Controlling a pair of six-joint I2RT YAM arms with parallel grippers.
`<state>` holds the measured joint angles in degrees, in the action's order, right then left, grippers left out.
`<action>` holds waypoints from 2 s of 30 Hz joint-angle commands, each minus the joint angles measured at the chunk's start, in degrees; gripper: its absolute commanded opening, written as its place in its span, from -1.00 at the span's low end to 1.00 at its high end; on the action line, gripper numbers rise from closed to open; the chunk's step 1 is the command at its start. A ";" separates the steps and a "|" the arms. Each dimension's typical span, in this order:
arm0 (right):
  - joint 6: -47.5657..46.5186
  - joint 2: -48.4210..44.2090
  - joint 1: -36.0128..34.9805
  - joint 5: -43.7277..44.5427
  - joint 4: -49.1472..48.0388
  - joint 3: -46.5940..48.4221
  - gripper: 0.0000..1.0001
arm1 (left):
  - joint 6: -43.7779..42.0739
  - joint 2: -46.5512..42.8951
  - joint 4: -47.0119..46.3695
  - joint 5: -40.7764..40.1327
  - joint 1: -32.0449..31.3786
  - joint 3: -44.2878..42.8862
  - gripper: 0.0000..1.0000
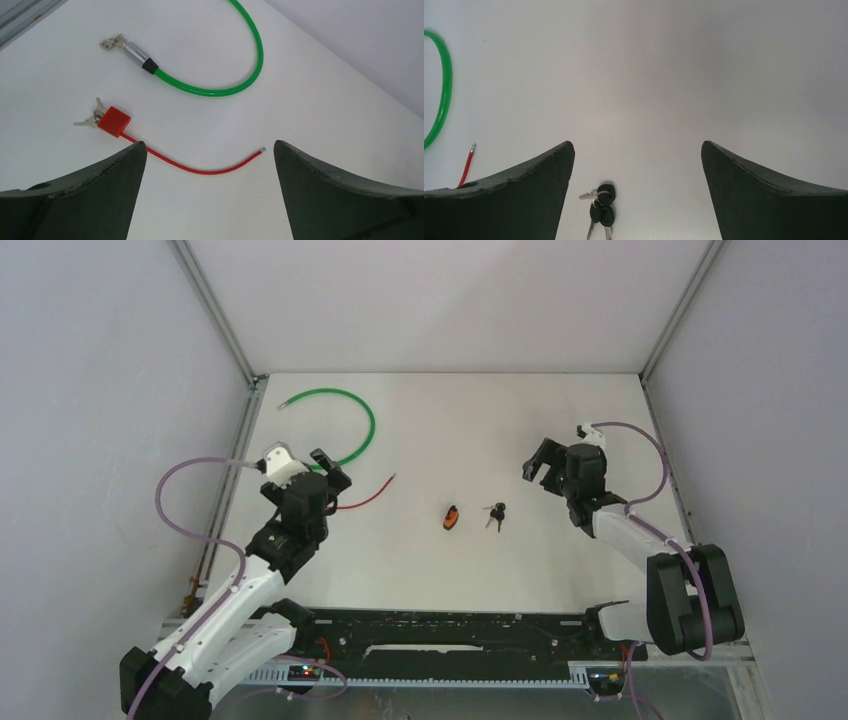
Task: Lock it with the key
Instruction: Pick up the lock from the center of the board.
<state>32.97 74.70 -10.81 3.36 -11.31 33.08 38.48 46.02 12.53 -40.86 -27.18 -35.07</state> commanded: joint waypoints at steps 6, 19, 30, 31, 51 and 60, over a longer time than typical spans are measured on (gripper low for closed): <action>3.30 8.22 -1.79 13.75 16.85 15.66 0.99 | 6.60 2.88 -0.81 -8.24 0.19 -0.45 0.99; -1.99 10.35 -3.92 13.81 20.64 19.04 0.99 | 2.66 8.12 15.03 -3.90 8.43 -11.50 1.00; -2.90 10.84 -4.02 10.02 19.43 18.14 0.99 | 1.17 8.93 16.89 10.20 23.81 -11.90 1.00; -2.89 11.03 -4.04 9.82 19.40 18.11 0.99 | 1.20 9.44 16.71 10.34 24.10 -11.76 0.99; -0.49 10.60 -1.45 9.10 20.93 18.16 0.97 | 21.05 33.71 15.13 16.88 26.52 -15.48 0.95; 0.10 10.89 -1.05 8.32 21.00 18.16 0.95 | 25.91 40.33 19.65 19.21 31.35 -20.77 0.88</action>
<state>31.92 85.27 -12.08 11.77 9.41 49.60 59.40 85.86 30.63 -22.57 2.46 -54.04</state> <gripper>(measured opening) 0.978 0.951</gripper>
